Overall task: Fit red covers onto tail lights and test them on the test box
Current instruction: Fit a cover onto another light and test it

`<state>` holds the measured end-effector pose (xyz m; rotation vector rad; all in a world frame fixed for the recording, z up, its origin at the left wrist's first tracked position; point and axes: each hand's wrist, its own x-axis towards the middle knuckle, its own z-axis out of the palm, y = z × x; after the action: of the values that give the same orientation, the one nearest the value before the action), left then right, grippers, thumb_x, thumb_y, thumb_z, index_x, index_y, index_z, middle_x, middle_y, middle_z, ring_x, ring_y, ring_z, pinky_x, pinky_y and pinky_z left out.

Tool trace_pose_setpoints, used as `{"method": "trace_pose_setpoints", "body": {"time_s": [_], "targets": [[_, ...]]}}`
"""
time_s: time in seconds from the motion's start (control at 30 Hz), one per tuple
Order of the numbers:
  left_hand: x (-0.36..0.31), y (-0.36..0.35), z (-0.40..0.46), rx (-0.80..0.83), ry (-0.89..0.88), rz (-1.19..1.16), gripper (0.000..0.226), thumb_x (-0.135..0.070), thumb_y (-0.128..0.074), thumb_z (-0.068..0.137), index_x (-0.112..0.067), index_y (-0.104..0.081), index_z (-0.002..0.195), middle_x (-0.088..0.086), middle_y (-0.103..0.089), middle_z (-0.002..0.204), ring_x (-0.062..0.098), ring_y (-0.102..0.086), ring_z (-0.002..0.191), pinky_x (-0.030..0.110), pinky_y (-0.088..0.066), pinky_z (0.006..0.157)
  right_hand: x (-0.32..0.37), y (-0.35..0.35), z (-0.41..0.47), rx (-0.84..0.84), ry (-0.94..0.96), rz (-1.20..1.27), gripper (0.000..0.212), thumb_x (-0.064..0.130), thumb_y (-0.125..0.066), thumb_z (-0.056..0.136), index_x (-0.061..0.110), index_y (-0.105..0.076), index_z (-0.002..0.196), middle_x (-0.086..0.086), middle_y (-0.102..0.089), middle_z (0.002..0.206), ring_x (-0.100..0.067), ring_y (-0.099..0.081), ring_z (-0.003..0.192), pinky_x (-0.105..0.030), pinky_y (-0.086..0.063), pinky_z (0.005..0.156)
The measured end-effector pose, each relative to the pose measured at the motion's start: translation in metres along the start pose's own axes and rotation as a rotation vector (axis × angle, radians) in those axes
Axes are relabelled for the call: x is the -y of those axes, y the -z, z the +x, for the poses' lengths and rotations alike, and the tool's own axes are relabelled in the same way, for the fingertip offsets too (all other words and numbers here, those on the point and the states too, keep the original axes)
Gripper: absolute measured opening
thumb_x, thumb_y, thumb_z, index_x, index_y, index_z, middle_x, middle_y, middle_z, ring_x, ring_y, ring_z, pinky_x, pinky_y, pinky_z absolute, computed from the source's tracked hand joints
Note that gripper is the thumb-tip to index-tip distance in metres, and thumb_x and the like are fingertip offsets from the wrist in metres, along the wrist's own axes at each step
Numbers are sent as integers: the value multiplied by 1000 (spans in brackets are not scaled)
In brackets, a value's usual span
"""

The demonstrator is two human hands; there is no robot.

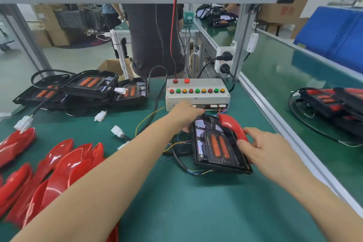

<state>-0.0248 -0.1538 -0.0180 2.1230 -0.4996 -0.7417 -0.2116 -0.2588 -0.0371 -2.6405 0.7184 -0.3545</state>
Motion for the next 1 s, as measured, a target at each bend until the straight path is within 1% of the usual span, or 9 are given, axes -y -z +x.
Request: {"method": "trace_pose_setpoints", "body": {"time_s": [0.1,0.3,0.47,0.53,0.6,0.7,0.77,0.83,1.0], "targets": [[3,-9,8,35,56,-101,16,8,-44,84,-2,-46,72,10,-46,63,20,-50,42,19,-40,36,-2,-5,-8,18,17,-9,30,39,-45,90,18,-58,107,0,-61,61,-23,-59,71,-32,-44,59],[10,-6,12,-35,160,-336,25,18,-32,72,-2,-48,74,13,-44,78,28,-46,67,26,-36,53,4,-13,-11,-29,122,14,29,43,-43,92,24,-55,110,3,-56,60,-15,-54,65,-29,-36,53],[11,-1,6,36,201,-606,16,1,-44,82,-7,-51,70,10,-57,63,22,-57,45,25,-49,48,9,-18,-9,-100,204,-56,46,50,-39,94,36,-43,138,2,-62,73,-23,-54,72,-33,-33,61],[11,0,4,102,154,-674,9,-17,-63,86,-8,-64,87,10,-68,71,21,-64,53,28,-55,54,9,-20,-9,-130,225,-123,53,52,-39,95,36,-35,146,-1,-69,82,-25,-61,79,-33,-36,63],[14,0,5,105,121,-605,30,-27,-74,79,-9,-67,102,11,-72,81,22,-67,61,30,-57,58,10,-20,-8,-147,224,-158,55,53,-38,95,37,-33,147,-1,-70,83,-24,-62,79,-33,-34,62],[18,1,7,108,85,-514,38,-34,-77,76,-9,-67,103,11,-73,84,23,-69,64,30,-57,58,10,-20,-6,-152,221,-192,55,56,-38,94,40,-33,146,0,-70,85,-23,-62,81,-32,-32,61],[20,2,7,103,71,-504,44,-36,-76,76,-7,-66,106,15,-72,94,29,-69,81,39,-58,73,9,-18,-4,-137,230,-189,56,58,-37,92,42,-33,146,1,-70,87,-23,-63,83,-32,-33,63],[21,3,6,105,76,-493,50,-36,-77,75,-4,-65,111,19,-70,104,35,-66,94,48,-54,87,9,-14,-3,-128,235,-159,57,61,-35,91,44,-33,145,4,-65,79,-22,-60,79,-32,-34,63],[23,3,4,132,89,-502,58,-35,-82,64,-3,-65,109,23,-69,104,35,-66,86,51,-54,86,11,-7,-11,-6,152,27,57,63,-40,89,43,-37,143,8,-54,58,-14,-52,66,-31,-40,62]]}}
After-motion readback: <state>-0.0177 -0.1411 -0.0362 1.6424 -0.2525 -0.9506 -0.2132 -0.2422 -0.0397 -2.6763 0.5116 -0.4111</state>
